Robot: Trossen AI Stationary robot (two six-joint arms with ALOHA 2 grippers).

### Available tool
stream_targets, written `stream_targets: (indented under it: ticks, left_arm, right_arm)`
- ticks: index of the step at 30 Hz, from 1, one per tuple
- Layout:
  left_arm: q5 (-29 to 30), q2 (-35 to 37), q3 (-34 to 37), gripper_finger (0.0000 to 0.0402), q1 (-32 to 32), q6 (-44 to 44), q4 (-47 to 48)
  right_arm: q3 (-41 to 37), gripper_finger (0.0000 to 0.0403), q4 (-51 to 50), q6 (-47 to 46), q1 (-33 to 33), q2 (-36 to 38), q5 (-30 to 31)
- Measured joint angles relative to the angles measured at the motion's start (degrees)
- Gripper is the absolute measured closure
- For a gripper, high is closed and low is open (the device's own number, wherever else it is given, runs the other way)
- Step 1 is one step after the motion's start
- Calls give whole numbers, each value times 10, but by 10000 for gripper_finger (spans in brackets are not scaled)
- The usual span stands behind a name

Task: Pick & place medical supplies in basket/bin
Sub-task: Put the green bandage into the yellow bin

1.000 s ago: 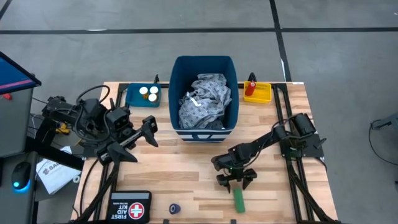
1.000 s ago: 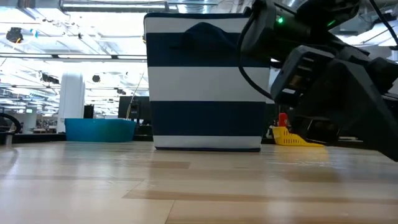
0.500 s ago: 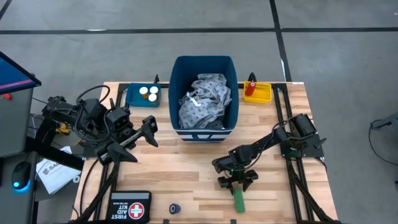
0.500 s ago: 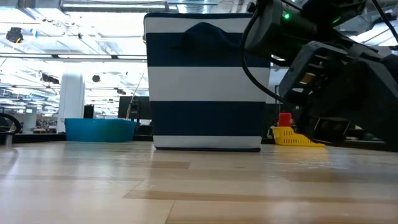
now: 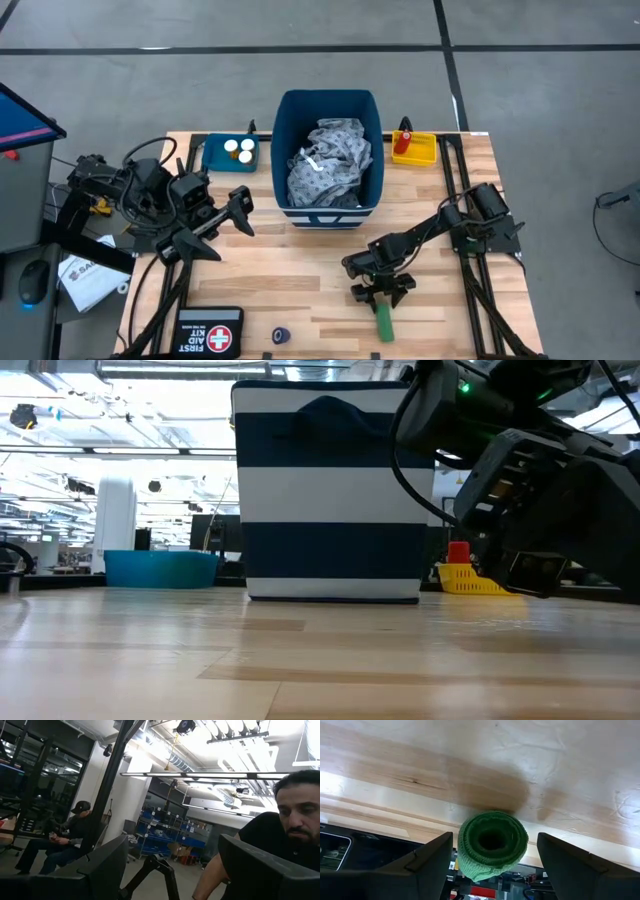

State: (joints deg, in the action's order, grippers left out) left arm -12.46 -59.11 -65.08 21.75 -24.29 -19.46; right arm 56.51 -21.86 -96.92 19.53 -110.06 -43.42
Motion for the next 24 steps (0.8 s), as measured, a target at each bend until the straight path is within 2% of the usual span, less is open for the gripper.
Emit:
stream_targets:
  ticks: [12, 24]
  left_arm:
    - [0, 0, 0, 100, 0, 0, 0]
    - [0, 0, 0, 100, 0, 0, 0]
  right_arm:
    - [0, 125, 1, -5, 0, 0, -3]
    - [0, 218, 16, -10, 0, 0, -4]
